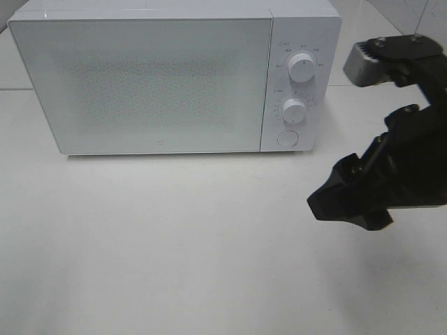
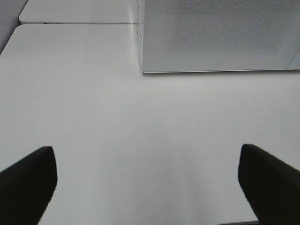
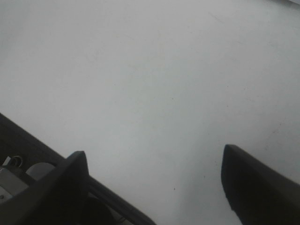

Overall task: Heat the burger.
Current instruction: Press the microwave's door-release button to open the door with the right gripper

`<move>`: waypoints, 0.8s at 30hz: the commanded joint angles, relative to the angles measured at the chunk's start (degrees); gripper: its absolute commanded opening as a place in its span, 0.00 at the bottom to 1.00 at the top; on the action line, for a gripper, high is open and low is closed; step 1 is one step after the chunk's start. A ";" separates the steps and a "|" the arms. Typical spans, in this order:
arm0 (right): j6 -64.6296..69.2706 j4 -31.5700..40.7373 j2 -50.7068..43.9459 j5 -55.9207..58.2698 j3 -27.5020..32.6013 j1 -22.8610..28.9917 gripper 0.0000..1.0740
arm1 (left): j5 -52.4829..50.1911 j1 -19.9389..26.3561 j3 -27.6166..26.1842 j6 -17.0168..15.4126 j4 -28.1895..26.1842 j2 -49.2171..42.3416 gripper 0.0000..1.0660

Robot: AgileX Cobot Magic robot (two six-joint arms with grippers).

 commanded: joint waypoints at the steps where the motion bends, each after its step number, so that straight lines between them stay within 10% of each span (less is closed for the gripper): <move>1: -0.11 -0.29 -6.19 5.39 -0.46 -0.17 0.71 | -0.74 -0.17 0.17 -0.06 -0.46 -0.97 0.92; 14: -1.15 -1.66 -26.24 14.38 -0.40 -1.55 0.71 | -0.74 -0.17 0.17 -0.06 -0.46 -0.97 0.92; 24: -0.34 -1.78 -39.94 18.28 0.23 -13.52 0.71 | -0.74 -0.17 0.17 -0.06 -0.46 -0.97 0.92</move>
